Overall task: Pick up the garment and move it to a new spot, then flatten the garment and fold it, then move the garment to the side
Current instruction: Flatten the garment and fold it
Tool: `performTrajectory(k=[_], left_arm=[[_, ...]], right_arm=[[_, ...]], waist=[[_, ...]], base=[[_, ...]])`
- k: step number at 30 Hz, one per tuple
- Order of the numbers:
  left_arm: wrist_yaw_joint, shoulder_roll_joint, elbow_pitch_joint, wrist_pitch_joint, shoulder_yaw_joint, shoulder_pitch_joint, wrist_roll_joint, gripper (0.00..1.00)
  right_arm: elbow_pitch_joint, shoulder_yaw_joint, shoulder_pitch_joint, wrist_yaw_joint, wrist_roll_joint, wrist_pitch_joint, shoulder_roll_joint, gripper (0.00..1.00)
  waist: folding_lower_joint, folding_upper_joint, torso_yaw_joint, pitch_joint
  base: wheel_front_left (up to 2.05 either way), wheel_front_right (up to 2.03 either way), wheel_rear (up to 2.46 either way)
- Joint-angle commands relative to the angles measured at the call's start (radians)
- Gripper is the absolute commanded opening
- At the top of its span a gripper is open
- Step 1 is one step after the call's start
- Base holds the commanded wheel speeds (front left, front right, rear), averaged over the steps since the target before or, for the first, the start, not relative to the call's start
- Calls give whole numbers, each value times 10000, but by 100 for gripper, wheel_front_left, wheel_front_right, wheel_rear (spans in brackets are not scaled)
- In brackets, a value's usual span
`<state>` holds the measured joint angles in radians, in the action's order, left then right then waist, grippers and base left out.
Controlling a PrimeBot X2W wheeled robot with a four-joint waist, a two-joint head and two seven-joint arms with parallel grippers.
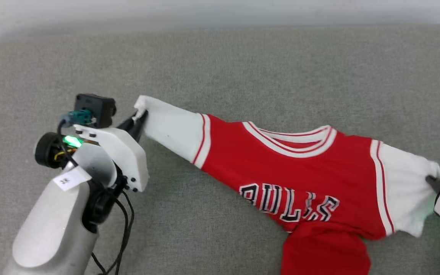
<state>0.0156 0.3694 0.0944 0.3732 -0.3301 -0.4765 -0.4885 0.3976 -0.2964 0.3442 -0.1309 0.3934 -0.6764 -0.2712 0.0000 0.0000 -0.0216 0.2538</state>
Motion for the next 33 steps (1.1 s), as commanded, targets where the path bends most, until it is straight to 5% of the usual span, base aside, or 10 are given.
performTrajectory(k=[1,15,33], left_arm=[[83,82,7,-127,110,-122,28,0],[241,687,1510,-1334,982,-2358,477,0],[-21,1104,4187,-3027,823,-8788,1833,0]], right_arm=[[-149,34,-3,5,-72,124,-44,0],[-1497,531,1851,11,-774,1137,-324,0],[193,1697,9039,11,-2682,4258,-964,0]], waist=[[0,0,-60,-212],[0,0,-412,-694],[0,0,-528,1803]], base=[[0,0,0],[0,0,0],[0,0,0]])
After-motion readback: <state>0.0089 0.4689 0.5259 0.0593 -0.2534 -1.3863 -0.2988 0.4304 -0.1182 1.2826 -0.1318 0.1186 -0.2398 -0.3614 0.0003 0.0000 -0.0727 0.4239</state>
